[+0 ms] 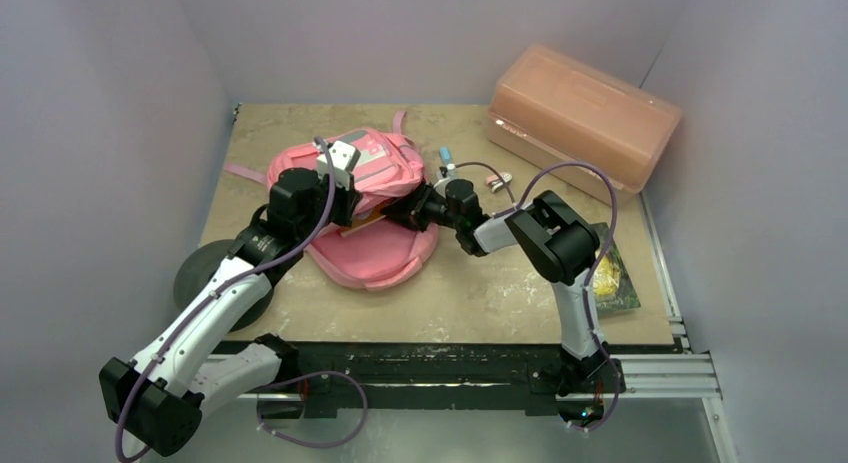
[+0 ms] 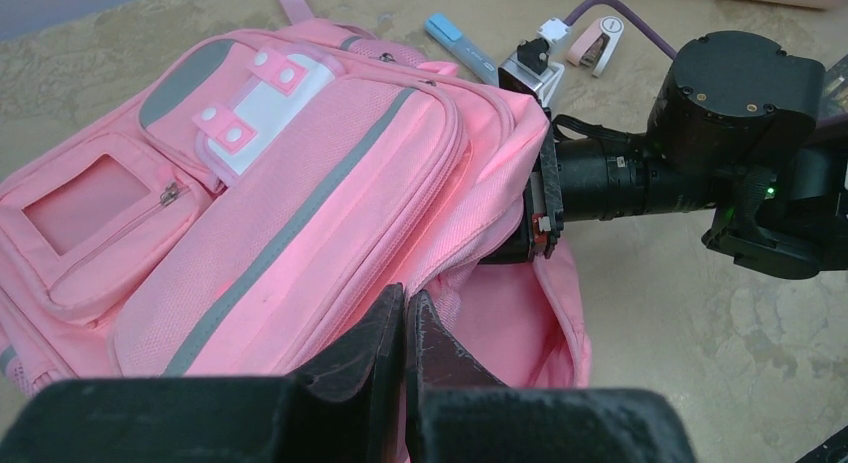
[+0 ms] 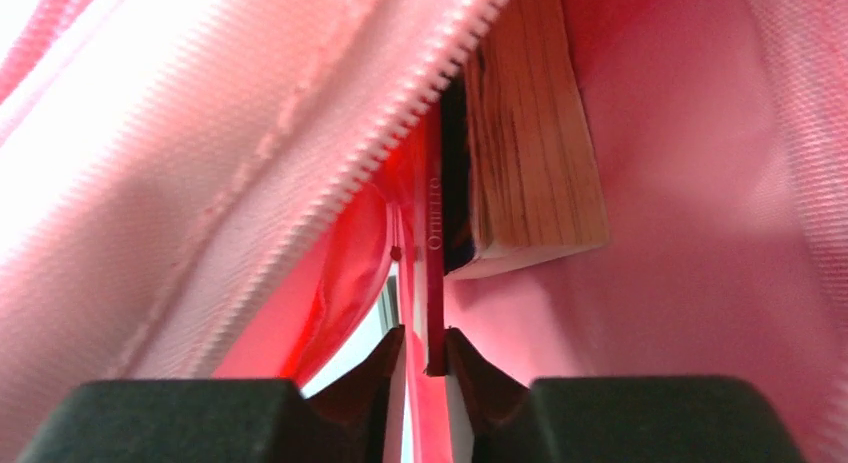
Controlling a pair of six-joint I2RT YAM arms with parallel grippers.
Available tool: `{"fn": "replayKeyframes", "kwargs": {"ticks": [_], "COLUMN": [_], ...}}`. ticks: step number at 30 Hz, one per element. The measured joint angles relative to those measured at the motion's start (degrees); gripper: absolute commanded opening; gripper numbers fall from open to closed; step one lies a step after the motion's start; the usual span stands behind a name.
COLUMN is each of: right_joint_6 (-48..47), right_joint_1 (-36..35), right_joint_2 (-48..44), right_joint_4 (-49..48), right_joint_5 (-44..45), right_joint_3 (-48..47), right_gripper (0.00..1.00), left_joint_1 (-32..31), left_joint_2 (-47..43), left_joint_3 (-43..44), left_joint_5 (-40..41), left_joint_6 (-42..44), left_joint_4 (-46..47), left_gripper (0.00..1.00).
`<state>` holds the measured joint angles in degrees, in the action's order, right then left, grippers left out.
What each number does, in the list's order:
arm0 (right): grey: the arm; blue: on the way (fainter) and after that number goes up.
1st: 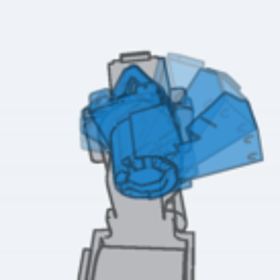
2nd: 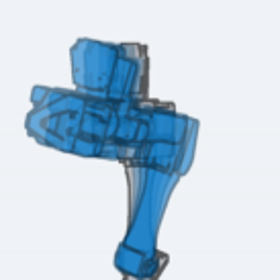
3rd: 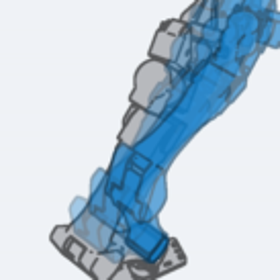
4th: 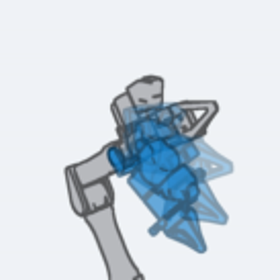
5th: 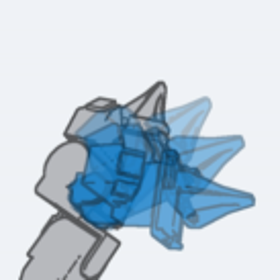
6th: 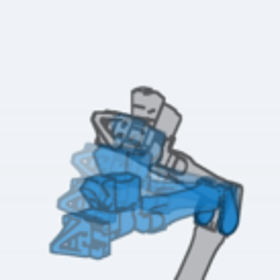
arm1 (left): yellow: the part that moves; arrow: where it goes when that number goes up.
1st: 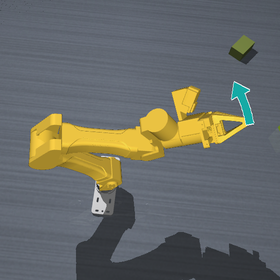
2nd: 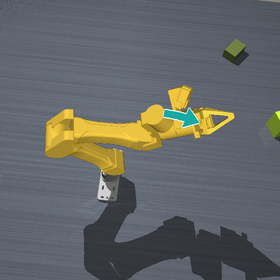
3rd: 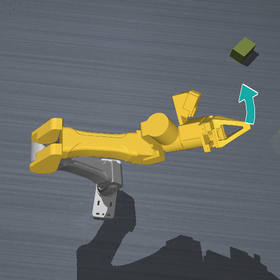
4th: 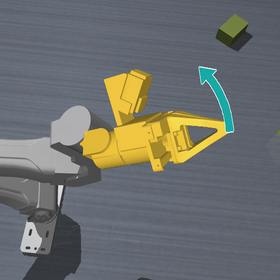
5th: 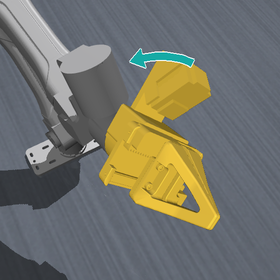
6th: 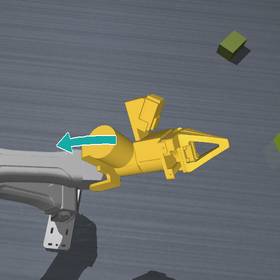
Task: Pack the student bag
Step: Place the book in the student bag.
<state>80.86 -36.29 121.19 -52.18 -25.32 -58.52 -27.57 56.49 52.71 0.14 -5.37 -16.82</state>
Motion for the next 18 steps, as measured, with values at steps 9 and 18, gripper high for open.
{"fn": "replayKeyframes", "kwargs": {"ticks": [9, 18], "right_joint_6": [2.7, 5.0], "right_joint_1": [-0.2, -0.3], "right_joint_2": [1.6, 4.8], "right_joint_4": [-2.7, -3.4], "right_joint_5": [3.3, 8.2], "right_joint_3": [-0.4, -5.6], "right_gripper": [0.0, 0.31], "left_joint_1": [0.0, -0.2], "left_joint_2": [0.3, 0.4], "left_joint_3": [0.0, 0.0], "left_joint_5": [0.0, 0.0], "left_joint_6": [0.0, 0.0], "left_joint_4": [0.0, 0.0], "left_gripper": [0.0, 0.0]}}
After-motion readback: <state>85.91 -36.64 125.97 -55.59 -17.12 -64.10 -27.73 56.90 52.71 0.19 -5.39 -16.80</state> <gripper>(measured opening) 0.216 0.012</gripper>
